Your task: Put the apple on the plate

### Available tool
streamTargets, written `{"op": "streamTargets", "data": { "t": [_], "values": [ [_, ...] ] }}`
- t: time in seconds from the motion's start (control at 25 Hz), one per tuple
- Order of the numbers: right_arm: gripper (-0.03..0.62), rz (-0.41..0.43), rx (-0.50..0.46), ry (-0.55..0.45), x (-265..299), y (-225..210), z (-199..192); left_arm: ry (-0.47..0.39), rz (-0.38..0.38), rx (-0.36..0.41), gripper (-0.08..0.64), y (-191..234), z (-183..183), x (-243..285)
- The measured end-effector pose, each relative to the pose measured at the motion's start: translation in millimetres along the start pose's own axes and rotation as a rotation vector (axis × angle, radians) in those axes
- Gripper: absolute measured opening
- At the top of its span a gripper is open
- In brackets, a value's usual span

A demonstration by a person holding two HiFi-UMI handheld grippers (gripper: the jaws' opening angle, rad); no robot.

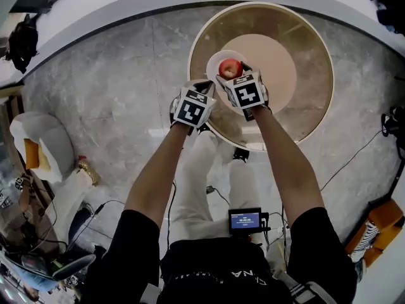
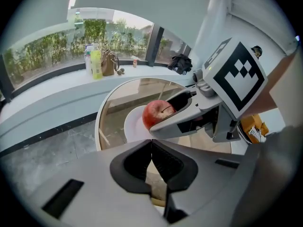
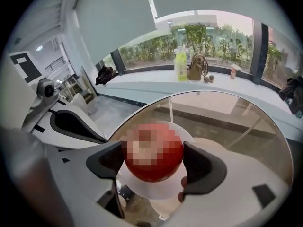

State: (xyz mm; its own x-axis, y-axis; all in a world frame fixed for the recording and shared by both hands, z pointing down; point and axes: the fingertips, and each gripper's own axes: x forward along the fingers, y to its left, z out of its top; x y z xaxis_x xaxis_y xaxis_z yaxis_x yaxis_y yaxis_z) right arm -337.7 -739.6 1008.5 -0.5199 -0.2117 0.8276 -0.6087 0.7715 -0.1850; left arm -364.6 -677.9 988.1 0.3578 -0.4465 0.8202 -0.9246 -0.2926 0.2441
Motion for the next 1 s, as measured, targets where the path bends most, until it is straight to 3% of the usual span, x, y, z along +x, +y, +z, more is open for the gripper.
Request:
{"op": "streamTargets", "data": {
  "t": [0.32,0.56,0.84,1.0],
  "values": [
    [0.410,0.046,0.048,0.026,7.0,-2.7,-6.4,-0.006,0.007,-0.003,0.017,3.7,2.6,2.5],
    [0.410,0.063,0.087,0.095,-26.2,-0.6,-17.7,0.014,0.016,-0.006,0.017,-4.9,7.0,-21.5],
    [0.408,0.051,0.174,0.132,-154.9,21.0,3.0,0.026,-0.013,-0.010,0.017,-54.9,40.7,-124.4],
    [0.407,0.100,0.159,0.068,-254.6,36.2,44.6,-0.030,-0.025,0.063,0.017,-96.6,92.5,-198.1]
  ]
}}
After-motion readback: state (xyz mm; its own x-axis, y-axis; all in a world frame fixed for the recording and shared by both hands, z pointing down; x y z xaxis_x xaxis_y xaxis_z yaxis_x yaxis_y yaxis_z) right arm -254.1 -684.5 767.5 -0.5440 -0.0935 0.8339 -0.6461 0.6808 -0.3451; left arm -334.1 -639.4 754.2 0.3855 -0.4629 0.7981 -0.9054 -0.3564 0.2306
